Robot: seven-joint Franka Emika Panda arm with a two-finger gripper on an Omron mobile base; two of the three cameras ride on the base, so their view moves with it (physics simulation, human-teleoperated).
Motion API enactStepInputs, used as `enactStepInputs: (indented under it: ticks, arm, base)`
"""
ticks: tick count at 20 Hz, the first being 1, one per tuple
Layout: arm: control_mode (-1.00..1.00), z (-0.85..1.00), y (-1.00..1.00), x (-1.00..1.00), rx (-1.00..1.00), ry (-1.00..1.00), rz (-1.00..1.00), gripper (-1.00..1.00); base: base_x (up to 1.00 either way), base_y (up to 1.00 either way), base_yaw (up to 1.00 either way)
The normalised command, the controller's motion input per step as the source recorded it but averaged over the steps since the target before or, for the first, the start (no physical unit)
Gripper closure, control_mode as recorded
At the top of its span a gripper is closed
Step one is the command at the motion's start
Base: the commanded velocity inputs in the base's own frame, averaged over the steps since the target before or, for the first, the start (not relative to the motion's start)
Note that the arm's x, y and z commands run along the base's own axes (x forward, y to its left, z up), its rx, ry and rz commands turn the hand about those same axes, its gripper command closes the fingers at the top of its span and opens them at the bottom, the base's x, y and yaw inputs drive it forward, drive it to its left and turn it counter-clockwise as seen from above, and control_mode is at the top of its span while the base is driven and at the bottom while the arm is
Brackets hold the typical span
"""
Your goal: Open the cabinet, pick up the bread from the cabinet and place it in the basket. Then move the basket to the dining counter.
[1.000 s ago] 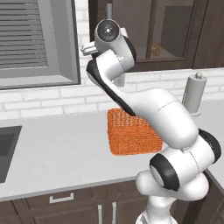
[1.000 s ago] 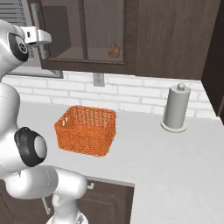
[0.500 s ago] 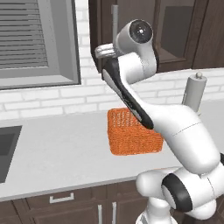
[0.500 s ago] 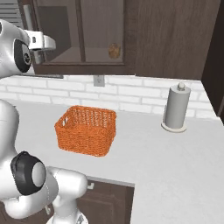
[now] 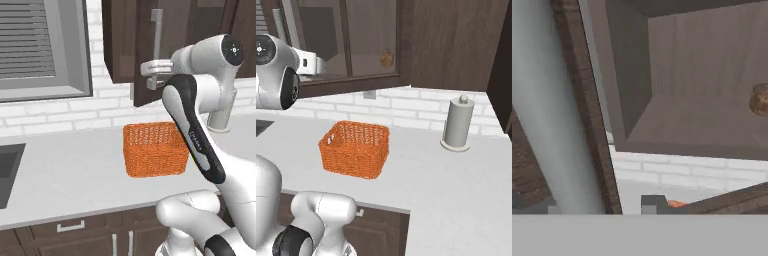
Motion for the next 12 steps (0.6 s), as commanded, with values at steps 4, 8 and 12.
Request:
enactStepInputs:
  ticks: [4,8,12]
  arm:
    - [-1.0,0.16,-0.99,-1.0,0.18,0.13,0.07,1.0]
    - [-1.0,0.06,-0.99,-1.0,0.16,0.01,0.06,1.0]
    - [-1.0,-0.01,-1.0,-0.99,0.06,0.0,0.0,1.0]
  base:
    - [0.0,0.0,0.0]
    - [0.0,0.0,0.0]
    - [0.0,0.0,0.0]
